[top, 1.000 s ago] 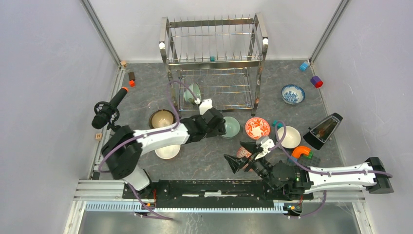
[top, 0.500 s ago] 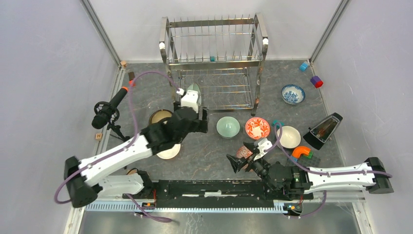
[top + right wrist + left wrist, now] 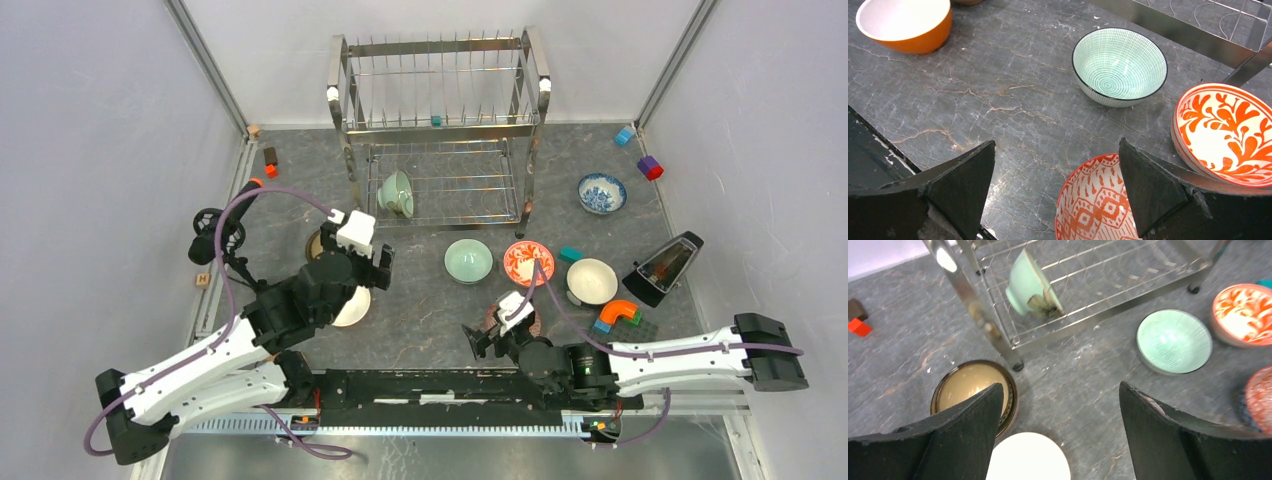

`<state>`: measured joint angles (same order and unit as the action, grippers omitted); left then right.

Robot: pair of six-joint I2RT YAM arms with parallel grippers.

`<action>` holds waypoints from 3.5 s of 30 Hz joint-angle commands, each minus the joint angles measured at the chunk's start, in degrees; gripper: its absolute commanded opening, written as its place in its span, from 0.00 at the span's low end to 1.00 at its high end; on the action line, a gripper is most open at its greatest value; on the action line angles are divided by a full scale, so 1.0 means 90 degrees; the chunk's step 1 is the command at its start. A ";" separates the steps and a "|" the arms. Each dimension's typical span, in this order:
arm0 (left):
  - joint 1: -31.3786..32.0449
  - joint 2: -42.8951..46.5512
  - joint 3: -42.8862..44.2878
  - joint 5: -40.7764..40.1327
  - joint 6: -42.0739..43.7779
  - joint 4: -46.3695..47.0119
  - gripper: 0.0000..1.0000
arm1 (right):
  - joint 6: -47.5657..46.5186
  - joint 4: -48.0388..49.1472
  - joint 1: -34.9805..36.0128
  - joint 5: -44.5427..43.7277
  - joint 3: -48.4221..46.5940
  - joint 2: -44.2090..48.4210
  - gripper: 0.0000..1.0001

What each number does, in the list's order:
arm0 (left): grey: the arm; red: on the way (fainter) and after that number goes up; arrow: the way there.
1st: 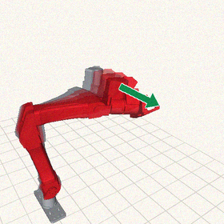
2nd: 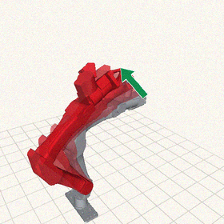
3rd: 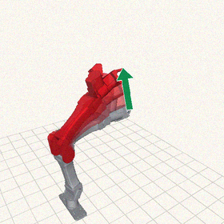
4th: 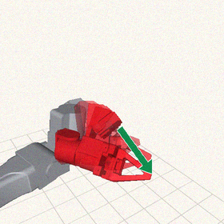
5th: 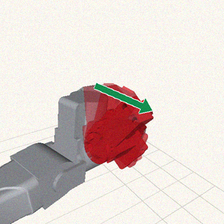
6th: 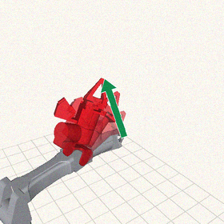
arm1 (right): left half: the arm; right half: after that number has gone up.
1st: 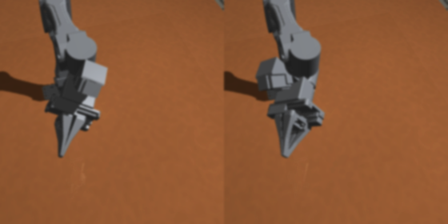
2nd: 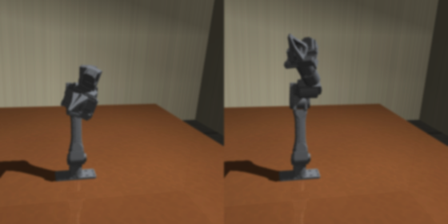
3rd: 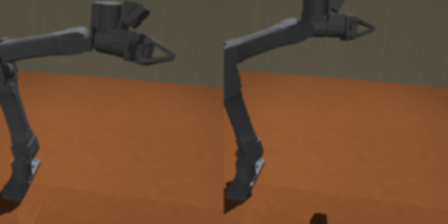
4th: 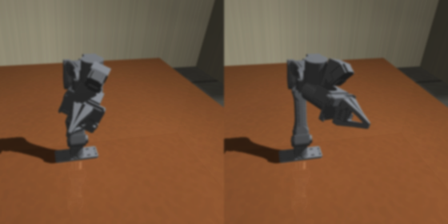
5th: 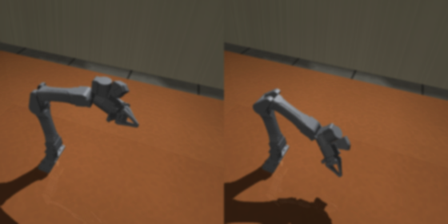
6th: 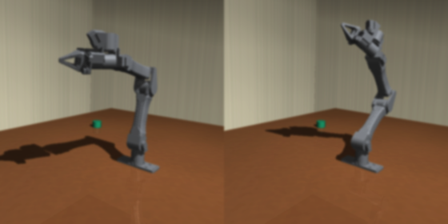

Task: Unload the bowls from the dish rack
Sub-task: Place the bowl at the center of the board, then pick up the bowl from the dish rack.

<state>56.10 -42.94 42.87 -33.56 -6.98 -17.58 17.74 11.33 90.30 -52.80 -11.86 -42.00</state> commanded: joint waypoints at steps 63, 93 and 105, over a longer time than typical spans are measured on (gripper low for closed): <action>-0.0540 0.1210 -0.0780 -0.0405 0.0627 0.0789 0.94 | 0.1224 0.3340 -0.4420 0.4711 -0.3323 -0.4565 0.92; -0.0543 0.1472 -0.0874 -0.0631 0.0686 0.0888 0.93 | 0.1617 0.5056 -0.4675 0.5041 -0.4025 -0.6298 0.84; -0.0530 0.1394 -0.0862 -0.0524 0.0636 0.0863 0.93 | 0.2517 0.4712 -0.5238 0.5492 -0.5581 -0.7830 0.72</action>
<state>51.44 -30.13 35.24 -37.54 -3.36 -12.08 36.95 53.06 44.62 -6.00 -57.58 -109.14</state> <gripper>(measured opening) 0.935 0.738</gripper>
